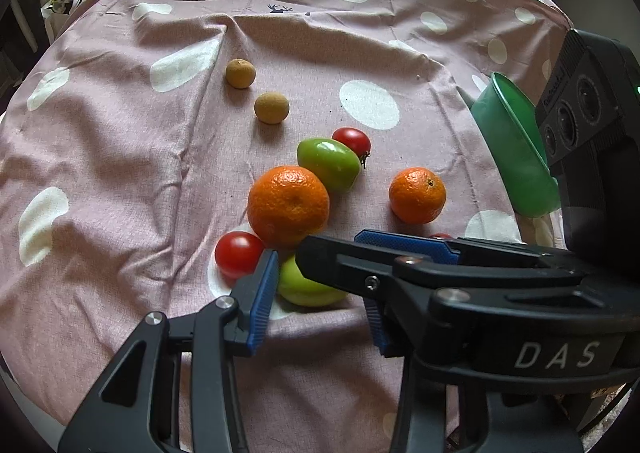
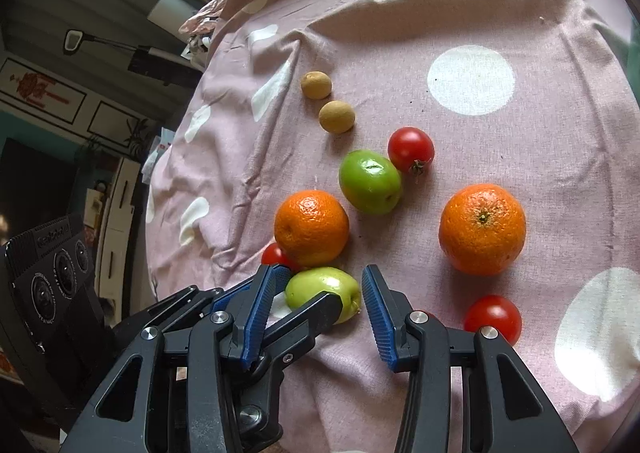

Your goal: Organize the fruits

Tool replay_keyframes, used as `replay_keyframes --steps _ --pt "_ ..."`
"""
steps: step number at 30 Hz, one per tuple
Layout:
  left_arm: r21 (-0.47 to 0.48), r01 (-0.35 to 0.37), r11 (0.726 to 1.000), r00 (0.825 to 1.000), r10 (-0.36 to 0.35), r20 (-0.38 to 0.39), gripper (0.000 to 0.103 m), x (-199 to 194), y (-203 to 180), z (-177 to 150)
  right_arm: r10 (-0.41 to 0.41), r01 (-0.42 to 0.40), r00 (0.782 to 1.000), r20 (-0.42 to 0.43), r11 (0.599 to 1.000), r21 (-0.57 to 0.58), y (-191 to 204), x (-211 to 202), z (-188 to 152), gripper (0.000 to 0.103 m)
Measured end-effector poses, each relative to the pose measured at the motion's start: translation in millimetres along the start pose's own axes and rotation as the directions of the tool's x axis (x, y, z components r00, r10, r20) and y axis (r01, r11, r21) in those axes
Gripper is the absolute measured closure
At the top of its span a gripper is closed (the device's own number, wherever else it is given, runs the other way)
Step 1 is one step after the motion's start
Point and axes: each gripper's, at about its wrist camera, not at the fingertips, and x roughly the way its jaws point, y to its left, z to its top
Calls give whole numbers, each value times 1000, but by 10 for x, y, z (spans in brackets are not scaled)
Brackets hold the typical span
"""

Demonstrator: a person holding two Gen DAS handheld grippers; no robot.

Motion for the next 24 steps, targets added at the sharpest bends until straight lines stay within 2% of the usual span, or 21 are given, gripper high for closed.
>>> replay_keyframes --steps 6,9,13,17,24 --pt "-8 22 1000 1000 -22 -16 60 52 9 1 11 -10 1000 -16 1000 19 -39 62 18 55" --pt "-12 46 999 998 -46 -50 61 119 -3 -11 1 0 999 -33 1000 25 -57 102 24 55" --pt "9 14 1000 999 -13 -36 62 124 -45 -17 -13 13 999 -46 1000 13 -31 156 14 55" --pt "-8 33 999 999 -33 -32 63 117 -14 -10 -33 33 999 -36 999 -9 -11 153 -6 55" --pt "24 42 999 998 -43 55 63 -73 -135 -2 -27 27 1000 15 999 -21 22 -7 -10 55"
